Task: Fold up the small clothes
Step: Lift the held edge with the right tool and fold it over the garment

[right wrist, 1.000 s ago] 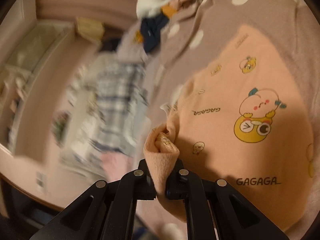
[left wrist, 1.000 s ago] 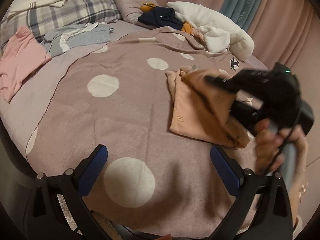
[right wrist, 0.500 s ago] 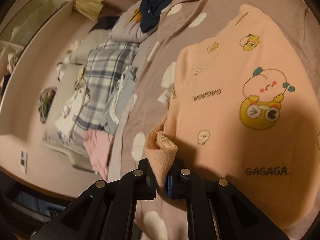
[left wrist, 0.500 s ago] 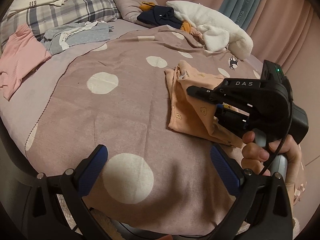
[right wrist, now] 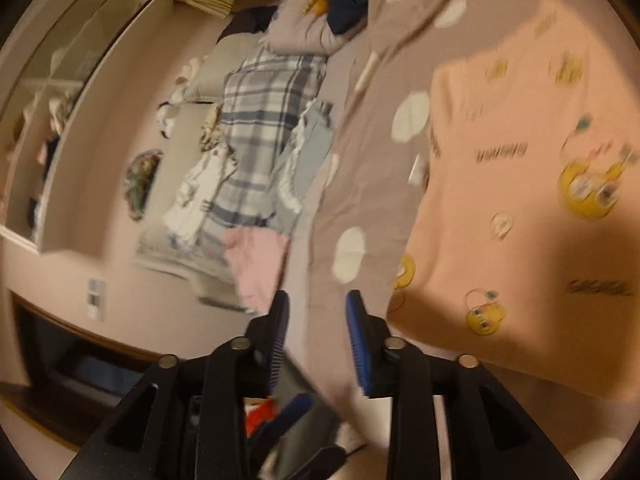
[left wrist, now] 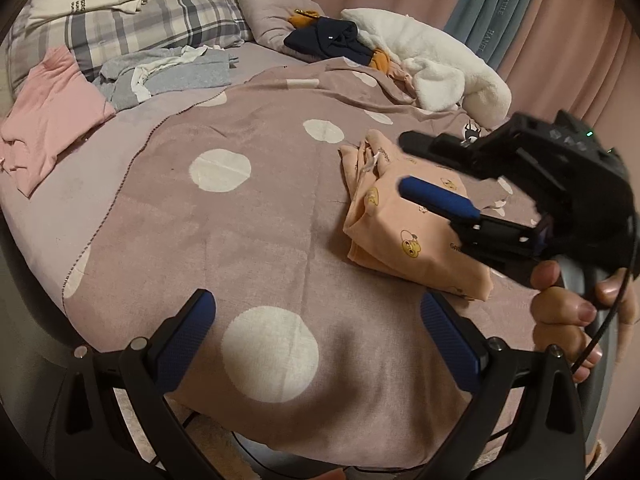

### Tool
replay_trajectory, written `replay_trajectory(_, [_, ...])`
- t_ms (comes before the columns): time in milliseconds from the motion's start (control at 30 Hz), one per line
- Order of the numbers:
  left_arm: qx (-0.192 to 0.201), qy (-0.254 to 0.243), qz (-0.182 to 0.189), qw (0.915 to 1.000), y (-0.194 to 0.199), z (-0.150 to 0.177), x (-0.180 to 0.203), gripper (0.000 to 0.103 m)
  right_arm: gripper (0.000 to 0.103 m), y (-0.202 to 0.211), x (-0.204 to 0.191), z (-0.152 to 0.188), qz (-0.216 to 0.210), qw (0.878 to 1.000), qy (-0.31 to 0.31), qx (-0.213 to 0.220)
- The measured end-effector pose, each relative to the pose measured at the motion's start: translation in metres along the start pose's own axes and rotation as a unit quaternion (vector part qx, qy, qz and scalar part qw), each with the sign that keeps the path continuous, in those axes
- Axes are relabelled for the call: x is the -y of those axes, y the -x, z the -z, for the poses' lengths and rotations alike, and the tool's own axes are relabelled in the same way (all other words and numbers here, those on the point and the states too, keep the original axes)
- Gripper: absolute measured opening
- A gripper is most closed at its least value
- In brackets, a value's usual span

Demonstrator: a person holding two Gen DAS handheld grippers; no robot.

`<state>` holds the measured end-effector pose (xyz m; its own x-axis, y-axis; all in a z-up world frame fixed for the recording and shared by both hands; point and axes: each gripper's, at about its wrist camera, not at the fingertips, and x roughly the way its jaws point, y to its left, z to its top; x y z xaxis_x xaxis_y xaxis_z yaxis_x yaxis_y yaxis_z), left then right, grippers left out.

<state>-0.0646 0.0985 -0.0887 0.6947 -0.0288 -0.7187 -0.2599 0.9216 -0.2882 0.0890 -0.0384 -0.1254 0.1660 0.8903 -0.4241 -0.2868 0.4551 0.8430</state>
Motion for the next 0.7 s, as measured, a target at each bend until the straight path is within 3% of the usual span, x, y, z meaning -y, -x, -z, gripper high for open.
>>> replay_trajectory(33, [0.001, -0.001, 0.001, 1.0, 0.002, 0.0, 0.001, 0.102, 0.047, 0.004, -0.005, 0.001, 0.013, 1.0, 0.007, 0.004])
replay_trajectory(100, [0.003, -0.002, 0.01, 0.9999, 0.005, 0.0, 0.002, 0.102, 0.069, 0.009, -0.008, 0.002, 0.019, 1.0, 0.007, 0.007])
replay_trajectory(200, [0.007, 0.003, 0.03, 0.9995, 0.009, -0.002, 0.005, 0.102, 0.087, 0.022, -0.006, 0.001, 0.022, 0.999, -0.009, 0.021])
replay_trajectory(400, [0.012, -0.02, 0.039, 0.999, 0.012, -0.006, 0.017, 0.103, 0.094, 0.053, 0.004, 0.0, 0.039, 0.997, -0.027, 0.057])
replay_trajectory(700, [0.007, -0.034, 0.052, 0.998, 0.0, -0.018, 0.024, 0.103, 0.094, 0.104, 0.032, -0.001, 0.124, 0.987, -0.03, 0.097])
